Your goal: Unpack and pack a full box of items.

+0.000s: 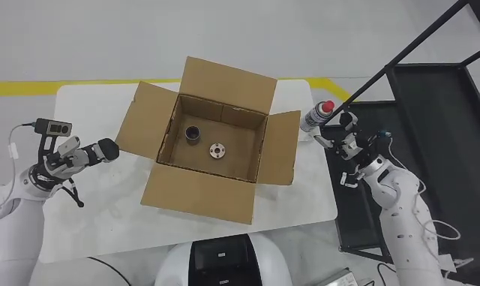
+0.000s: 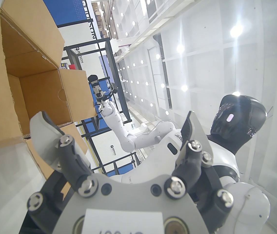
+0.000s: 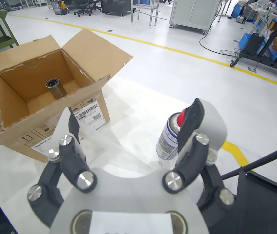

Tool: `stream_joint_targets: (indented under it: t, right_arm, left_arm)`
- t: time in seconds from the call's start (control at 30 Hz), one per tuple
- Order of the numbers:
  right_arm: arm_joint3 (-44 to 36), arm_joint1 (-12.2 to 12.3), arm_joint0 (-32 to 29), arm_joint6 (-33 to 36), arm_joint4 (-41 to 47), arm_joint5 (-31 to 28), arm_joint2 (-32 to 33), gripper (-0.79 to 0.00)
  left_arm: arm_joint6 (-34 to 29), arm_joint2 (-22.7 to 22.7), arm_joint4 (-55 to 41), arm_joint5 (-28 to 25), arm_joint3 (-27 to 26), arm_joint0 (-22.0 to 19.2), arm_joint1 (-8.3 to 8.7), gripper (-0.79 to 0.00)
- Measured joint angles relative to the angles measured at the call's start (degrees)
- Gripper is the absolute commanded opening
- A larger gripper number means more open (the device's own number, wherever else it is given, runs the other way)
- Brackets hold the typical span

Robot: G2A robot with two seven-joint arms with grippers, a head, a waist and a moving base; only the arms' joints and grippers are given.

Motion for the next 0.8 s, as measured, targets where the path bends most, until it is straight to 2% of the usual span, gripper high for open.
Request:
stream_joint_targets:
  t: [0.37,0.8]
  right_arm:
    - [17.08,0.07,8.31,-8.51,-8.13,8.43,-4.82,0.0]
    - [34.86,-0.16,19.63,-13.43,-12.18,12.16,-10.75,0.0]
  left_arm:
    - [0.0,0.0,0.0,0.0,0.0,0.0,0.0,0.0]
    - [0.0,0.0,0.0,0.0,0.0,0.0,0.0,0.0]
